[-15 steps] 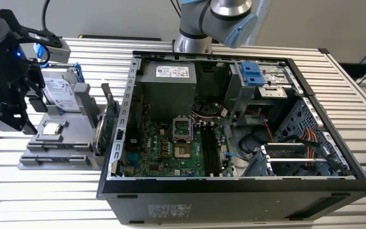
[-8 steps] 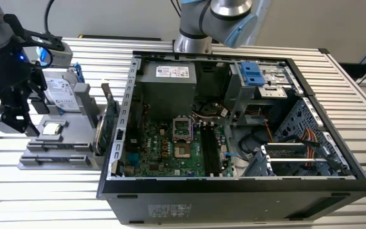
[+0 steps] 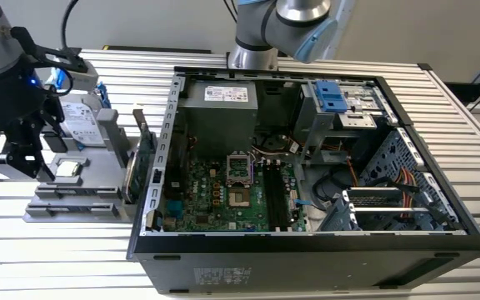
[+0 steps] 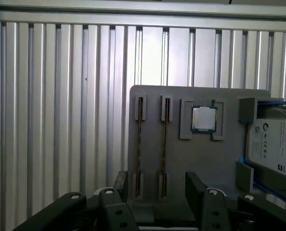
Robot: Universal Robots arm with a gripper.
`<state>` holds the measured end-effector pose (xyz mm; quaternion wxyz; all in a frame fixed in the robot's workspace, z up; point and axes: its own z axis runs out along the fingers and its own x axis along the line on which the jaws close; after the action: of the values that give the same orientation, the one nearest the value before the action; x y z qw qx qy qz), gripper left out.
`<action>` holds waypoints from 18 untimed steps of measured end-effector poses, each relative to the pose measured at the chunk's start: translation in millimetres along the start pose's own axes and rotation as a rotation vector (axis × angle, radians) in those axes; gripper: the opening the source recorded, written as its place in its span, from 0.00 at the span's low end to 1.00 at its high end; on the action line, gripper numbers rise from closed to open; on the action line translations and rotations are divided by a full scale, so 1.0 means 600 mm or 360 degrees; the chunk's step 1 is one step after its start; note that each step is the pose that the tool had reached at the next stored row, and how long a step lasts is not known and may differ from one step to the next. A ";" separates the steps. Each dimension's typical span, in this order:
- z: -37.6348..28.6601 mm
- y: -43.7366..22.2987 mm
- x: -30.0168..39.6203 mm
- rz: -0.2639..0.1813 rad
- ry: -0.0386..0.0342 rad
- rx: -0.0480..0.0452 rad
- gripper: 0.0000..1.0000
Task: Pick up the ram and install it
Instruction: 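Pick up the ram and move it above insertion slot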
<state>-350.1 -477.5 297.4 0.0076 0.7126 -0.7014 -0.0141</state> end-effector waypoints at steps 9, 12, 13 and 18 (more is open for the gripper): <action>0.012 -0.001 0.000 0.0000 0.0002 0.0000 1.00; 0.016 -0.001 0.000 0.0000 0.0004 0.0000 1.00; 0.017 -0.001 0.000 0.0000 0.0005 0.0000 1.00; 0.024 -0.001 0.000 0.0000 0.0009 0.0000 1.00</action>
<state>-349.9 -477.6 283.1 0.0097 0.7126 -0.7014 -0.0121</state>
